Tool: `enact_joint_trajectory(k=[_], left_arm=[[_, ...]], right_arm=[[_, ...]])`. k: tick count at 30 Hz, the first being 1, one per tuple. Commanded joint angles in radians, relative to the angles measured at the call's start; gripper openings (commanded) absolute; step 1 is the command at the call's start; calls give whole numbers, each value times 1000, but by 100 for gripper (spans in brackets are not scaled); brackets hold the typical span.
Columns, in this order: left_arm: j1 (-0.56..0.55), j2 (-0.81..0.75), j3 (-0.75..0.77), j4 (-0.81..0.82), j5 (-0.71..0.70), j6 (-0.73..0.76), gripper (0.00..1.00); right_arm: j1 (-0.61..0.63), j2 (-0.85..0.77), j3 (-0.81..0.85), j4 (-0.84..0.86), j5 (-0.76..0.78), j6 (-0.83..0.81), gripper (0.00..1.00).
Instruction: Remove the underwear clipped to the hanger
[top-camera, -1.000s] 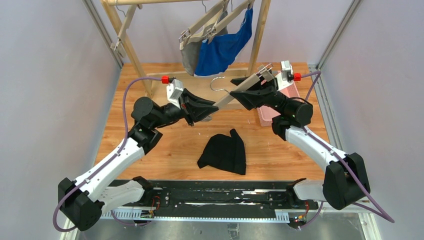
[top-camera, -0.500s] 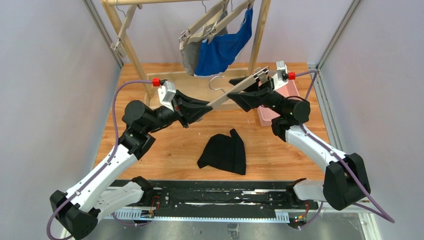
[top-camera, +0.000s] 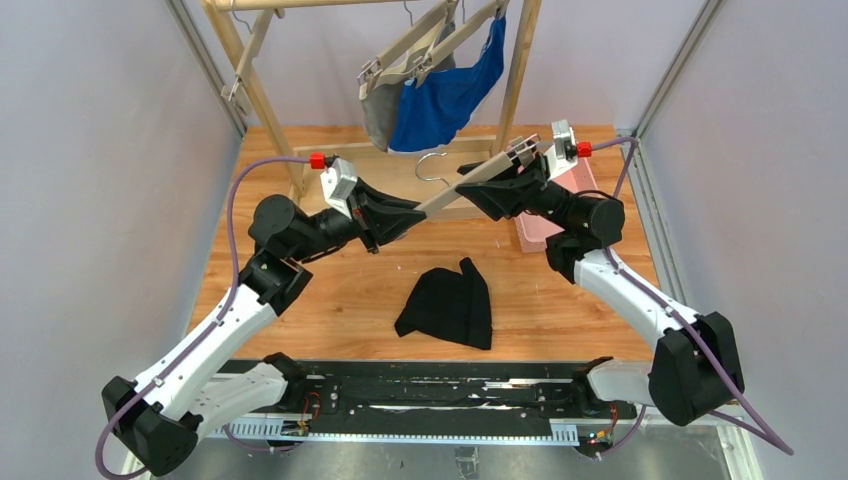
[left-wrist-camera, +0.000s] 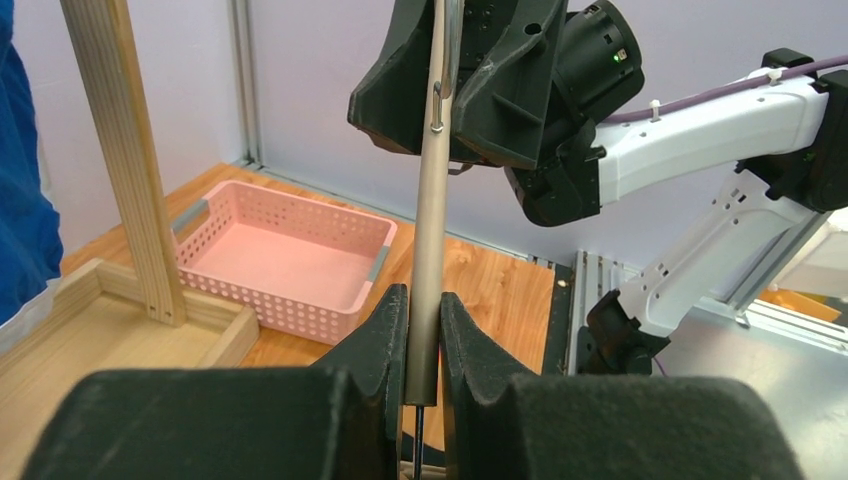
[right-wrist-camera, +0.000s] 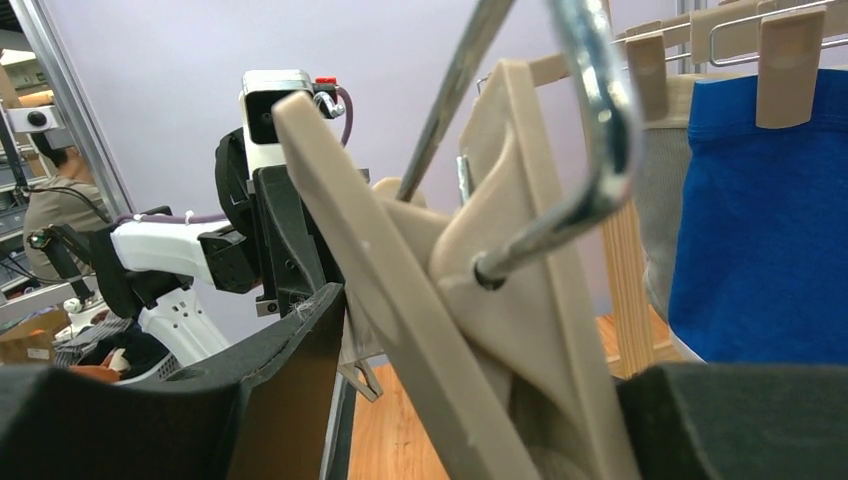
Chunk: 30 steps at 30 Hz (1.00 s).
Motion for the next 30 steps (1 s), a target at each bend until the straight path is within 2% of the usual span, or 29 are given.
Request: enact_joint_trajectory(k=[1, 3, 4, 13, 26, 30], left_arm=[[-10, 12, 39, 14, 24, -17, 0], [-10, 4, 46, 14, 19, -12, 0], [-10, -1, 48, 14, 17, -11, 0], [-11, -23, 49, 83, -7, -38, 0], [-11, -52, 64, 150, -44, -79, 0], [-10, -100, 85, 2, -145, 26, 0]], right_arm=[[22, -14, -4, 31, -14, -46, 48], [22, -12, -18, 55, -6, -43, 64], [22, -8, -23, 69, -6, -39, 66], [22, 58, -19, 183, -36, 48, 68], [22, 74, -52, 206, -60, 47, 70], [22, 59, -80, 155, -84, 23, 70]])
